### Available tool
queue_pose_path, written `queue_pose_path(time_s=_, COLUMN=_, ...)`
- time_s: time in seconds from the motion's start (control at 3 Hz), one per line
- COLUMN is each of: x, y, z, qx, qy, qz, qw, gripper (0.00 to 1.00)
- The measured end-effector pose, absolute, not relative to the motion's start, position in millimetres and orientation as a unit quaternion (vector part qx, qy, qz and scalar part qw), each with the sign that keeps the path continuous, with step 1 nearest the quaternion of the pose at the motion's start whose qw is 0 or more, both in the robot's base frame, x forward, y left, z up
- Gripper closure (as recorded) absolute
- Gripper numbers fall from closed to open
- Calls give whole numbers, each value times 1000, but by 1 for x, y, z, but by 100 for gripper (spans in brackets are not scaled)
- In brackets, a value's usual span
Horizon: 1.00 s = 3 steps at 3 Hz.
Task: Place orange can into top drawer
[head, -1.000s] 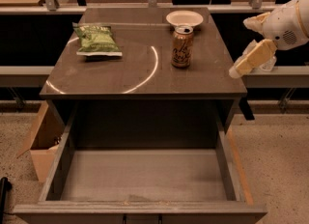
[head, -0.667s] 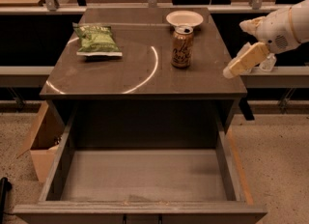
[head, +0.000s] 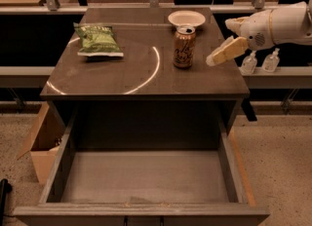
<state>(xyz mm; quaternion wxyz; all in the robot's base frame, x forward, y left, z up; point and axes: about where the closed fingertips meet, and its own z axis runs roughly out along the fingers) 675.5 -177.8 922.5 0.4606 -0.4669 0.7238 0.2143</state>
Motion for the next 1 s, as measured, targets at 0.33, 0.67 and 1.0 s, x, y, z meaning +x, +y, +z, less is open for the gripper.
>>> queue_pose_path(time_s=0.33, x=691, y=-154, z=925, qx=-465, qy=708, qz=247, qw=470, gripper=0)
queue_pose_path(time_s=0.67, x=710, y=-119, z=913, qx=-473, qy=695, qz=280, qw=465, gripper=3)
queue_pose_path(time_s=1.0, x=722, y=-102, z=904, qx=-477, qy=682, qz=301, qw=464, gripper=26)
